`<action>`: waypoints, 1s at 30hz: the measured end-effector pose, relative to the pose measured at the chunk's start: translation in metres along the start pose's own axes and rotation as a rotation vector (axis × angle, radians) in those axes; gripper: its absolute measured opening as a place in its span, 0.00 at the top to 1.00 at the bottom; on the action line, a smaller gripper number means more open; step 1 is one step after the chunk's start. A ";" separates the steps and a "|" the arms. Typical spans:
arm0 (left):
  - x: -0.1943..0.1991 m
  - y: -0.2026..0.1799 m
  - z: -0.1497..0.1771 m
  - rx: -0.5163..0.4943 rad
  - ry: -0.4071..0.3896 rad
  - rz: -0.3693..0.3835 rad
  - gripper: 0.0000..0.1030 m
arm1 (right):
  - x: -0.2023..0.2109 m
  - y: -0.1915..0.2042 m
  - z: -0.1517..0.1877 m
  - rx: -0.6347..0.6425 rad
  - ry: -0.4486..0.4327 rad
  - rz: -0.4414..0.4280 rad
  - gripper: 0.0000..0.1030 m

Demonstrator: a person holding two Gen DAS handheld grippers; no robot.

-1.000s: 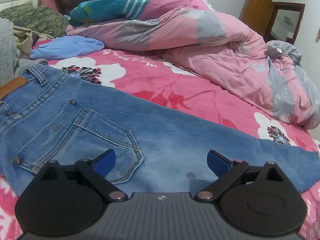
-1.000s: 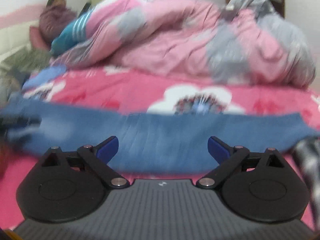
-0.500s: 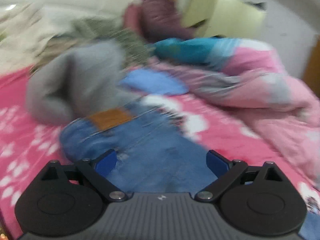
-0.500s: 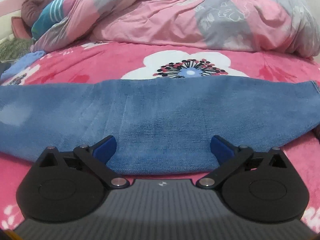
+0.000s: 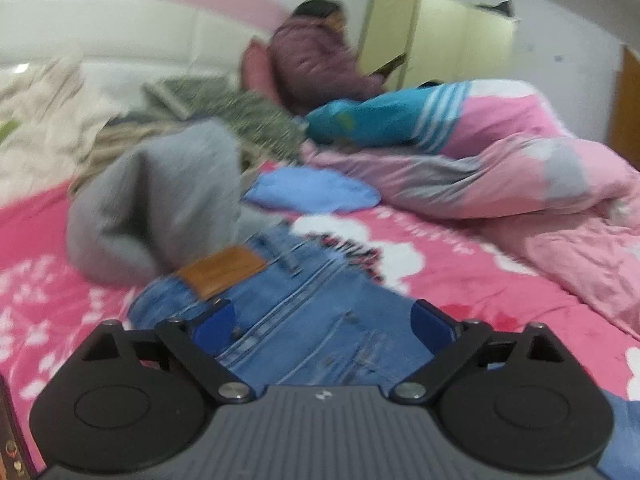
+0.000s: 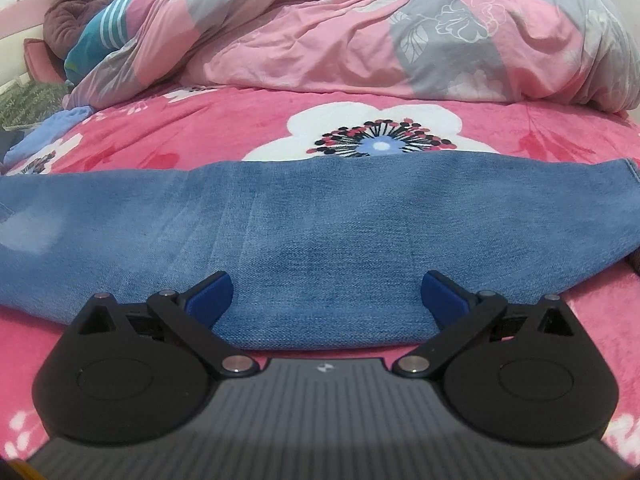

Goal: Fold clothes

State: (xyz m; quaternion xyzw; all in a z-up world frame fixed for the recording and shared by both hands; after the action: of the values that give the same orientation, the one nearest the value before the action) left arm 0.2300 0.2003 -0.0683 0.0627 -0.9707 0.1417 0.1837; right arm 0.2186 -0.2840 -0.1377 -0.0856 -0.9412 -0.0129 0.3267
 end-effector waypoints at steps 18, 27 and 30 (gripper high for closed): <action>-0.011 -0.083 0.058 -0.072 0.258 0.429 0.02 | -0.001 0.000 0.000 0.000 -0.004 -0.002 0.01; -0.019 -0.094 0.077 -0.213 0.291 0.310 0.00 | -0.001 0.000 0.000 0.001 -0.006 0.000 0.01; -0.020 -0.098 0.081 -0.254 0.295 0.284 0.00 | -0.001 0.000 0.000 0.001 -0.006 0.000 0.01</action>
State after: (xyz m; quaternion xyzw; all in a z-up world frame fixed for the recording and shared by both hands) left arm 0.2380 0.0838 -0.1229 -0.1193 -0.9425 0.0504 0.3080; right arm 0.2199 -0.2843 -0.1381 -0.0854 -0.9421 -0.0123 0.3239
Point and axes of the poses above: each gripper's, at about its wrist camera, not at the fingertips, and x roughly against the way its jaws point, y to its left, z to its underside, the point moved 6 cm from there along -x, roughly the way its jaws point, and after that the axes turned 10 degrees about z, right-handed, at the moved point
